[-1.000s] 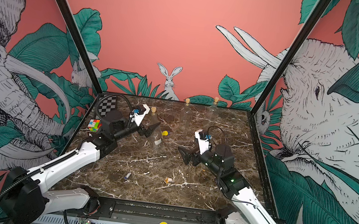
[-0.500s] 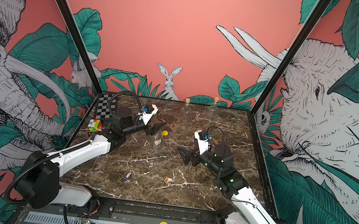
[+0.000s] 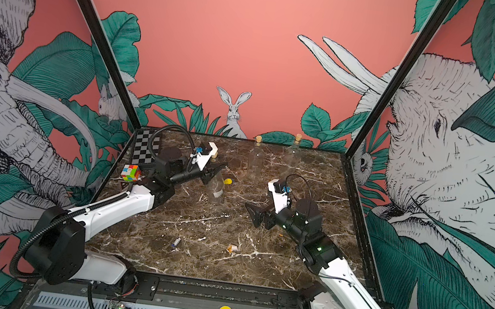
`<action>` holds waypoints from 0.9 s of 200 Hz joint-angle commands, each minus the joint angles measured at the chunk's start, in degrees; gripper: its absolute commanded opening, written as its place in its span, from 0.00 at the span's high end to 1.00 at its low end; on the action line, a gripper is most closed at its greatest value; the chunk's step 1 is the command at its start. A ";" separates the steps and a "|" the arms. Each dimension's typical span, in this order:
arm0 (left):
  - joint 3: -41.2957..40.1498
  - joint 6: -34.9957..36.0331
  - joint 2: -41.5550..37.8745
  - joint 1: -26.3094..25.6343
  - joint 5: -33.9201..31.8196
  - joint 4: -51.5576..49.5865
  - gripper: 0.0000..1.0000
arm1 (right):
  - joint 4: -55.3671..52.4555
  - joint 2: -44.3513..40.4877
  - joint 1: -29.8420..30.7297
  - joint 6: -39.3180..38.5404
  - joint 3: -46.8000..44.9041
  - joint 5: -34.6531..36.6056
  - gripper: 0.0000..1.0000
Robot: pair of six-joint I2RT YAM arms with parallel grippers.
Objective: Remove the label from the bottle
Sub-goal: Pick up the bottle from the center of the board.
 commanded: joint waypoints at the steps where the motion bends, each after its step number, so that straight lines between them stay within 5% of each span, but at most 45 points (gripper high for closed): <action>1: 0.66 0.52 -0.12 0.13 0.71 0.59 1.00 | 1.95 0.88 -0.33 -1.36 0.15 0.32 0.01; 35: 3.03 -0.96 0.10 1.09 7.04 -2.72 1.00 | 5.70 4.46 -0.36 -7.31 0.05 -2.46 0.01; 95: 8.61 -3.30 2.37 4.62 25.45 -10.86 1.00 | 15.06 18.67 -2.90 -10.84 4.06 -18.20 0.06; 116: 9.10 -0.65 2.91 4.62 26.69 -13.60 1.00 | 11.91 24.21 -3.44 -15.21 7.65 -23.45 0.03; 180: 9.83 4.65 2.82 4.67 30.78 -19.11 1.00 | 13.37 34.03 -3.80 -30.08 9.91 -24.83 0.01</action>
